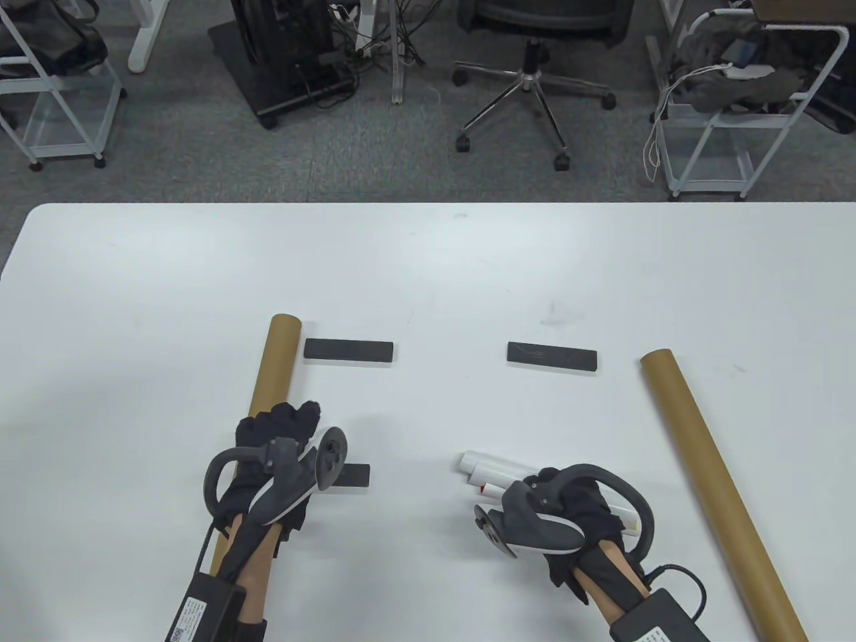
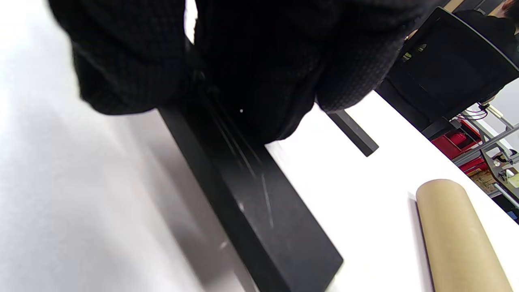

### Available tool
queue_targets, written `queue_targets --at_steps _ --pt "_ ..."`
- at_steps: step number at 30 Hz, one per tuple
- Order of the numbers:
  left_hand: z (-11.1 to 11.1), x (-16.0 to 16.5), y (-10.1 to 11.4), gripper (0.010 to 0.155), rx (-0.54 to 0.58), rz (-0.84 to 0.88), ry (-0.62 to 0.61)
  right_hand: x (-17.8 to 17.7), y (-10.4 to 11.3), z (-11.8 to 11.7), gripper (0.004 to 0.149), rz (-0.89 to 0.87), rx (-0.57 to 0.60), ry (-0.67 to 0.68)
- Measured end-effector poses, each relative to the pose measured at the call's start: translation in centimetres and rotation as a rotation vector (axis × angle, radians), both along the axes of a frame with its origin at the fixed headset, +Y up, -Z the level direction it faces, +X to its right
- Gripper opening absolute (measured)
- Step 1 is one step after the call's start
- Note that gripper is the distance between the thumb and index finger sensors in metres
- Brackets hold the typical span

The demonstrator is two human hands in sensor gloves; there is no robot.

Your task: Roll up posters and store in mailing tubes

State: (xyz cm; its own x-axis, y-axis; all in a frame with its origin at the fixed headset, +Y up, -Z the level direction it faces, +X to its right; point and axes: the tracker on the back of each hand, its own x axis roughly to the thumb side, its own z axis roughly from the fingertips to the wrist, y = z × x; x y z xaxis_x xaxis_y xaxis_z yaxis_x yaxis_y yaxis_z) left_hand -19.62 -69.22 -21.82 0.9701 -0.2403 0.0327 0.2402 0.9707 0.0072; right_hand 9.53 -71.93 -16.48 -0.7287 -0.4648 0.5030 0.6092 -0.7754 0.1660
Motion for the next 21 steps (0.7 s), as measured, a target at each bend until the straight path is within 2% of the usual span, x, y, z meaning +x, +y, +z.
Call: queue_targets --at_steps 5,10,13,16,21 --pt "0.1 0.1 0.0 0.062 0.002 -0.002 0.0 -0.4 -1.3 0.9 0.069 -0.014 -0.061 0.013" --pt "0.1 0.1 0.0 0.062 0.001 -0.004 -0.002 -1.0 -4.0 1.3 0.069 0.003 -0.122 0.028" --pt "0.2 0.1 0.0 0.062 0.003 -0.006 -0.003 -1.0 -4.3 1.5 0.069 -0.001 -0.098 0.037" --pt "0.1 0.1 0.0 0.062 0.002 -0.005 -0.002 -0.9 -3.5 1.4 0.069 -0.033 -0.055 0.056" --pt "0.1 0.1 -0.1 0.062 -0.008 -0.007 0.0 0.5 0.0 0.1 0.065 -0.135 0.033 -0.059"
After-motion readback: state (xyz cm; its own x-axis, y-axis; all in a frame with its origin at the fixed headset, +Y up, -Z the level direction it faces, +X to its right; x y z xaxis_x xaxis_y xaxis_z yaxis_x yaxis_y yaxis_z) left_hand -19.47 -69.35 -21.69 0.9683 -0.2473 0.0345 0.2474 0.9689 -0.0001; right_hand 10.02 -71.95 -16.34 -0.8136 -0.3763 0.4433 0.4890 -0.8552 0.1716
